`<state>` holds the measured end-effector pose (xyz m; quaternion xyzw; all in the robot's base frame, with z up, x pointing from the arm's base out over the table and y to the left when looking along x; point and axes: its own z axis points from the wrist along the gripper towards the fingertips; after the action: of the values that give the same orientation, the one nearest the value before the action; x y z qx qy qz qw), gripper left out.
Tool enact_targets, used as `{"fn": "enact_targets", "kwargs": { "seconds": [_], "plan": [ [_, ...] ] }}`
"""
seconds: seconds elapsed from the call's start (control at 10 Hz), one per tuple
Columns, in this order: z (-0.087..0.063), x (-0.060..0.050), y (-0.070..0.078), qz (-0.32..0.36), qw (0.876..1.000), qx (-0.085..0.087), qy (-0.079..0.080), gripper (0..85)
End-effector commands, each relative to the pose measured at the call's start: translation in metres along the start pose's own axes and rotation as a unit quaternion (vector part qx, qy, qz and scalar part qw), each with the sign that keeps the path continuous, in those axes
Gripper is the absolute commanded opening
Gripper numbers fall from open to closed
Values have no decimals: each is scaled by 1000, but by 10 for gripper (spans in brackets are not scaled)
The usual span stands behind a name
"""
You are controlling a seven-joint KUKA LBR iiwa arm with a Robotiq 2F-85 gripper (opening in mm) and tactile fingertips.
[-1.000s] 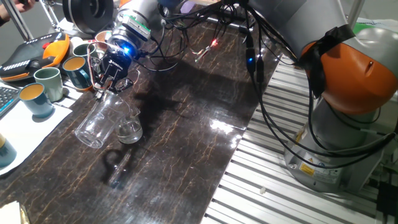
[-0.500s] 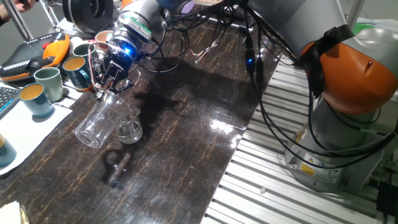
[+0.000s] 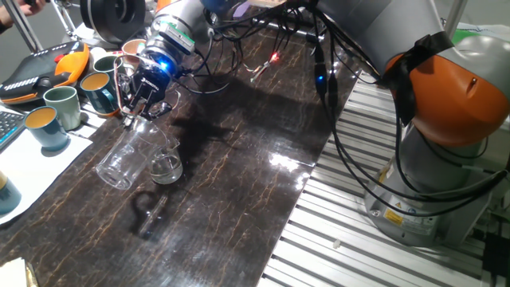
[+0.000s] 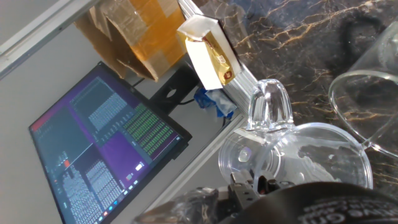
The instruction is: Pour the water from one cup into another empty cup
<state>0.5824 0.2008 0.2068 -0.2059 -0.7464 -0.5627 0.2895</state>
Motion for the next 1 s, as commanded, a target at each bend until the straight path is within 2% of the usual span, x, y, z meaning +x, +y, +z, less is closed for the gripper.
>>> {"fn": "enact_targets", "kwargs": {
  "seconds": [0.0,0.9],
  "plan": [
    [0,-1,0,0,1000,0,0,7],
    [-2,-5,-5,2,1000,-16,8,7]
  ]
}}
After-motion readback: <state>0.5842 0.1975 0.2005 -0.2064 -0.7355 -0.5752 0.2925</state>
